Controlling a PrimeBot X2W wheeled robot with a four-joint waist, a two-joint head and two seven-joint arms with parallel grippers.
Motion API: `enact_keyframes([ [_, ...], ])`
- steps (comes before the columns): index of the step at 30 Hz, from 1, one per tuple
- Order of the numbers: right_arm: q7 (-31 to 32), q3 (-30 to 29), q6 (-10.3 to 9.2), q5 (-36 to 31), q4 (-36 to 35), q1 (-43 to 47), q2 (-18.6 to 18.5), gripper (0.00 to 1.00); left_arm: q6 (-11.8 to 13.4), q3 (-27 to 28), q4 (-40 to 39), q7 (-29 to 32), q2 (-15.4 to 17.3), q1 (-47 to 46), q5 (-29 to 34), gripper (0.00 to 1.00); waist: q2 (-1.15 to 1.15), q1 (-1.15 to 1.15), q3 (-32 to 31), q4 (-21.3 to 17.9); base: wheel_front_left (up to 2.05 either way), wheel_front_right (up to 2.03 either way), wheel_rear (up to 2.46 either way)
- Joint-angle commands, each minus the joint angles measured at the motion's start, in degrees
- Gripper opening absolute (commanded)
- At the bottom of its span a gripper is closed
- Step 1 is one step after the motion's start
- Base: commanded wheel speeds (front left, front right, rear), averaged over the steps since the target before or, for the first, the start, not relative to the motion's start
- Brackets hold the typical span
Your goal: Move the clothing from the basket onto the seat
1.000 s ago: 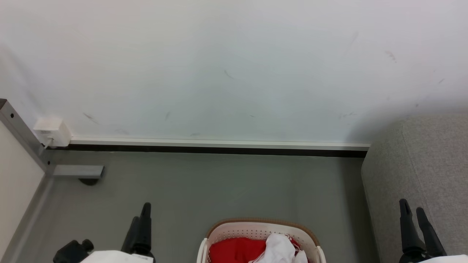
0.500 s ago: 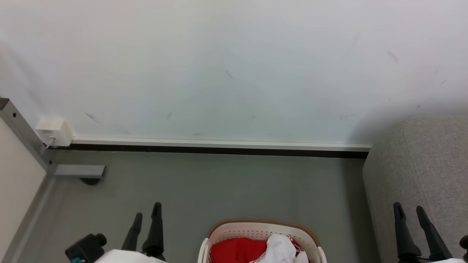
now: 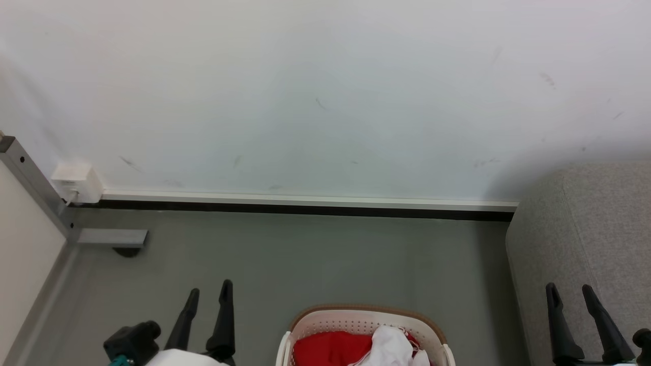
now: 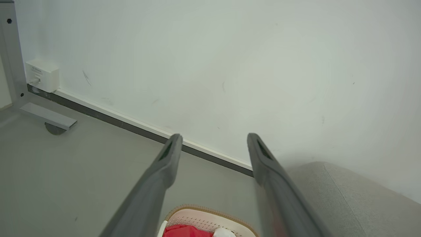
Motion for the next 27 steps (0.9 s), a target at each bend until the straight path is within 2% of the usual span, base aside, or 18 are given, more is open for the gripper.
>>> enact_keyframes([
  [1,-0.7,-0.2,-0.08,-1.7,-0.4,0.2,-0.7,1.0,-0.5,0.1,-0.6,-0.7,0.6,0.2,1.8,1.0,0.0,0.0,0.0,0.0,0.0,0.0,0.0],
  [12,-2.2,-0.6,-0.09,-6.0,0.2,0.9,0.0,1.0,-3.8,0.6,1.2,-2.2,1.0,0.6,8.0,1.0,0.0,0.0,-0.2,0.2,0.0,0.0,0.0],
  [27,-4.0,-0.8,-0.11,-11.2,0.9,1.8,-0.4,1.0,-5.3,1.7,2.9,-4.1,1.1,0.7,16.1,1.0,0.0,0.0,-0.4,0.3,0.0,0.0,0.0],
])
